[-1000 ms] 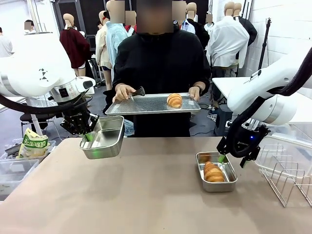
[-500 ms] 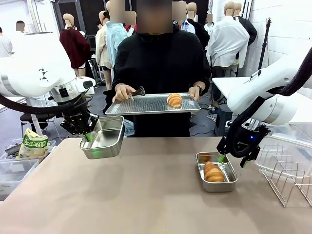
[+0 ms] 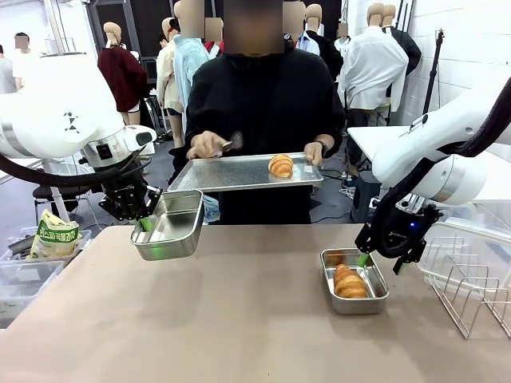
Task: Place the bread in airtight containers.
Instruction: Once an object is inside an Airtight Container , place the container in the center of the table.
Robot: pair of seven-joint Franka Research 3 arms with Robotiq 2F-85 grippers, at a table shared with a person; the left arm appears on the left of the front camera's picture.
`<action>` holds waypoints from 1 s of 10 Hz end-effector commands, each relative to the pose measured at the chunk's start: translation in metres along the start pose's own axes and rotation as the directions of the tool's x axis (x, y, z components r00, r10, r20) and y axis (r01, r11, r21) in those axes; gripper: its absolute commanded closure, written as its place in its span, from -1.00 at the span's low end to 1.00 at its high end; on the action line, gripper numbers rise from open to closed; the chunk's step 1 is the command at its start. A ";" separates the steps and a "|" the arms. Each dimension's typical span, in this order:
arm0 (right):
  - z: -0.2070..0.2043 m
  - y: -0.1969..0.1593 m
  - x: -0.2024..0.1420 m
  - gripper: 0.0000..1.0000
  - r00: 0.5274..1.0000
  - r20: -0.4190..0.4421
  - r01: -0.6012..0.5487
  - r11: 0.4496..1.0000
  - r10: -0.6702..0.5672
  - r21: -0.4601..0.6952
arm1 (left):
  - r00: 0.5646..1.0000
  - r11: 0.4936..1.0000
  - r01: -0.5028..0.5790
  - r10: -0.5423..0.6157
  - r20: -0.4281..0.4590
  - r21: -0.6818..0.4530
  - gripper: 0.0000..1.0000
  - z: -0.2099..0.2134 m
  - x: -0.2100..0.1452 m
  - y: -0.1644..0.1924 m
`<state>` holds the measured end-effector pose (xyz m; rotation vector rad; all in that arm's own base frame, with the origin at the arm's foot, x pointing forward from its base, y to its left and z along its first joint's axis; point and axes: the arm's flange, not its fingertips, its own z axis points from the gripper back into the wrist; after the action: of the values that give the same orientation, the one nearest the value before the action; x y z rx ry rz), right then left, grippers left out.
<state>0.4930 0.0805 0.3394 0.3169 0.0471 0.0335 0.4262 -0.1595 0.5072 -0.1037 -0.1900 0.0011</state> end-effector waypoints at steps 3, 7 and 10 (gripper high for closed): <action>0.042 0.020 -0.028 -1.00 0.997 0.024 -0.066 0.994 0.068 -0.086 | 1.000 1.000 0.000 0.000 0.006 0.002 1.00 0.002 0.000 0.001; 0.125 0.057 -0.061 -1.00 0.985 0.140 -0.064 0.971 0.098 -0.230 | 1.000 1.000 0.000 0.000 0.006 0.002 1.00 0.002 0.000 0.001; 0.167 0.077 -0.075 -1.00 0.974 0.203 -0.042 0.956 0.104 -0.289 | 1.000 1.000 0.000 0.000 0.006 0.002 1.00 0.002 0.000 0.001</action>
<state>0.4221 0.0947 0.5258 0.0683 -0.1918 0.1030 0.4262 -0.1596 0.5071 -0.1036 -0.1898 0.0010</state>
